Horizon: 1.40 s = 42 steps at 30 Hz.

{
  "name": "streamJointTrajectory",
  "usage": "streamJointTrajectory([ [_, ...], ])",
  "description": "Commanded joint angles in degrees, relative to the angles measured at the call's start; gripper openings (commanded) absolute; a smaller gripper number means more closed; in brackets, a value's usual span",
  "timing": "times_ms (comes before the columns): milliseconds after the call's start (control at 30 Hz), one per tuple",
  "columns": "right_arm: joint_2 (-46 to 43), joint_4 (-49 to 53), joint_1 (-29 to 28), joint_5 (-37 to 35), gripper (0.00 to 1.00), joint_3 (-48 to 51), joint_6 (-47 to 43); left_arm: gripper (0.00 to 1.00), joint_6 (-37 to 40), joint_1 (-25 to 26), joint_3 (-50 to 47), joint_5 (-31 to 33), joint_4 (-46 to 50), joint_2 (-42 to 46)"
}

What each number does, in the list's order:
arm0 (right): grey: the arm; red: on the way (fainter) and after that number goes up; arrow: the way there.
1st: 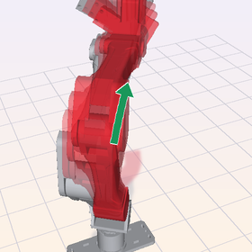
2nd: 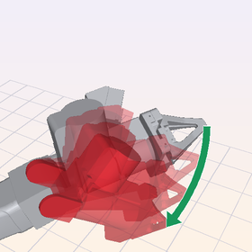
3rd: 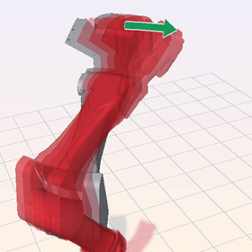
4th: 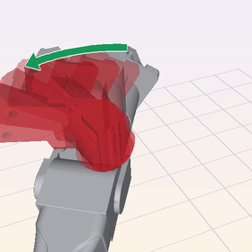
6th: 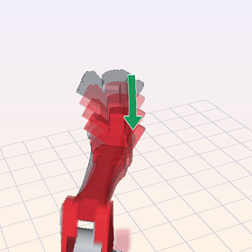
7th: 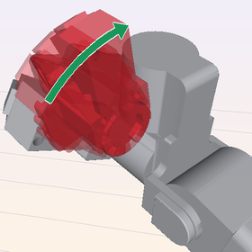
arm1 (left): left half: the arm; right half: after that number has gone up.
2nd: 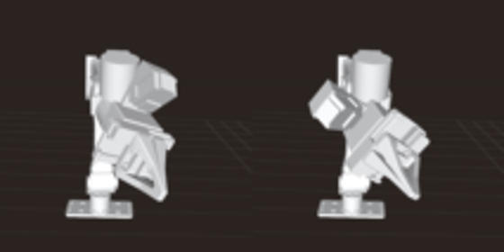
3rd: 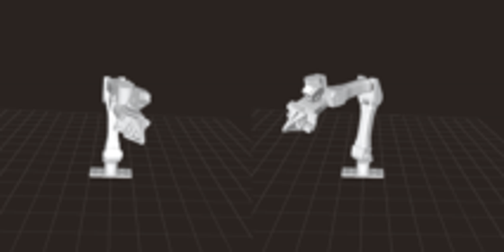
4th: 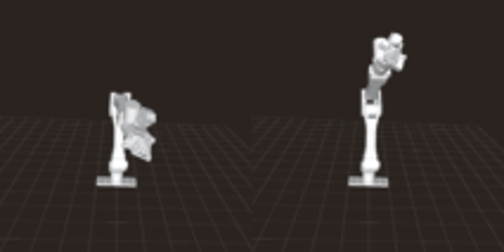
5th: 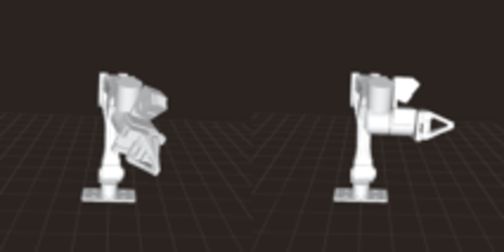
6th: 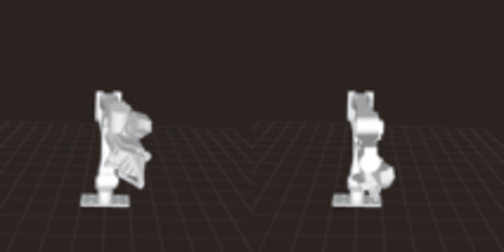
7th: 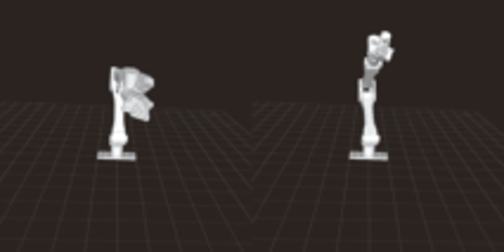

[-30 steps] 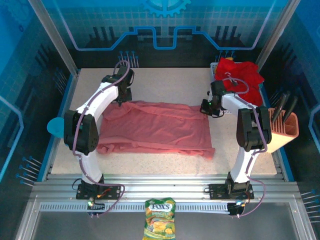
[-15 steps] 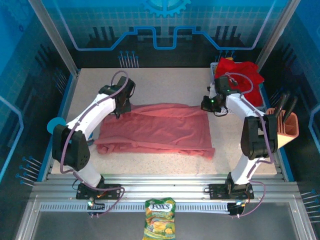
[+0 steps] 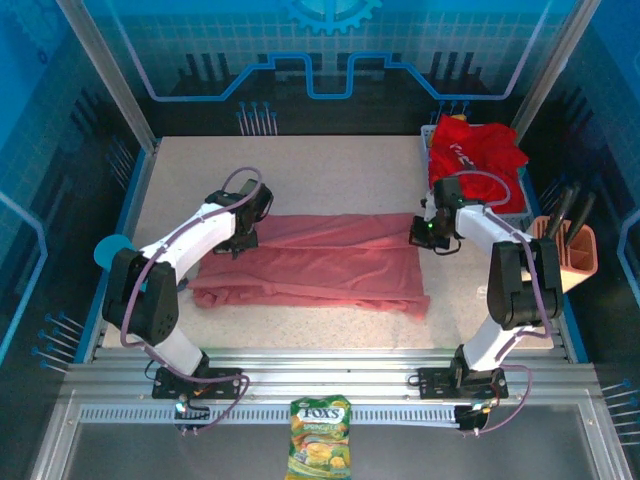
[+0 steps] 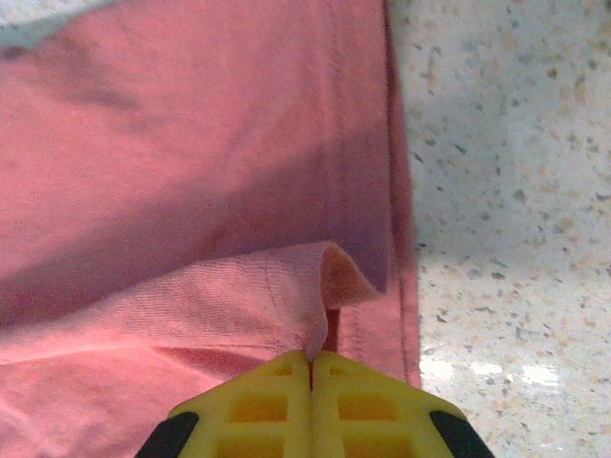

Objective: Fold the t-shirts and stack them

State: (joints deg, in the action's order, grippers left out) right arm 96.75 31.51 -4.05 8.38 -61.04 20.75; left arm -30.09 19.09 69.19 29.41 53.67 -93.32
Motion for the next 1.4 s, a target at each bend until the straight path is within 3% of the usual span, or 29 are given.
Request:
streamJointTrajectory([
  [0, -0.69, -1.54, 1.72, -2.73, 0.0, 2.39, 1.41, 0.0, -0.25, -0.41, -0.65, 3.59, 0.75, -0.54],
  [267, -0.49, -2.77, 2.45, -0.99, 0.0, 4.03, 1.99, 0.0, -0.39, -0.29, -1.17, 0.67, 0.25, -1.57],
  [433, -2.09, -2.45, 2.08, -0.2, 0.35, 5.29, 2.26, 0.02, -1.29, 0.69, -2.82, -0.85, -0.65, -1.68],
  [500, -3.38, -1.98, 1.68, -1.62, 0.52, 5.89, 2.54, 0.11, -1.78, 1.56, -3.27, -1.79, -0.12, -2.05],
  [567, -4.73, -1.88, 1.63, -2.22, 0.58, 6.48, 2.81, 0.26, -2.44, 2.55, -4.19, -3.04, -0.33, -1.75],
  [600, -5.31, -1.81, 1.66, -2.38, 0.6, 6.49, 2.95, 0.43, -2.94, 2.98, -4.77, -4.04, -0.32, -1.49],
  [633, -6.06, -1.6, 1.68, -2.3, 0.62, 6.28, 3.13, 0.52, -3.13, 3.38, -5.02, -4.63, -0.2, -0.99],
  [733, -7.76, -0.76, 0.58, -2.62, 0.72, 4.72, 3.3, 0.69, -2.38, 3.57, -3.86, -6.22, 1.09, 1.1],
  [800, -8.24, -0.27, -0.63, -2.45, 0.73, 3.12, 2.81, 0.86, -1.01, 3.16, -1.31, -6.42, 2.53, 2.27],
  [833, -8.09, 0.27, -1.44, -2.69, 0.77, 2.06, 2.48, 0.89, 0.2, 2.43, 0.23, -7.09, 2.92, 2.52],
  [967, -6.52, 0.59, -3.89, -3.75, 0.81, -0.96, 1.4, 0.86, 4.89, -3.97, 5.79, -12.58, 2.68, 1.1],
  [1133, -2.51, -1.43, -3.5, -6.27, 0.93, -3.24, 0.01, 0.74, 9.3, -11.26, 12.88, -11.53, 0.26, -5.18],
  [1367, 6.79, -0.46, -2.11, -8.34, 0.93, -11.7, -1.52, 0.7, 9.39, -19.12, 21.29, -14.21, -3.11, -16.87],
])
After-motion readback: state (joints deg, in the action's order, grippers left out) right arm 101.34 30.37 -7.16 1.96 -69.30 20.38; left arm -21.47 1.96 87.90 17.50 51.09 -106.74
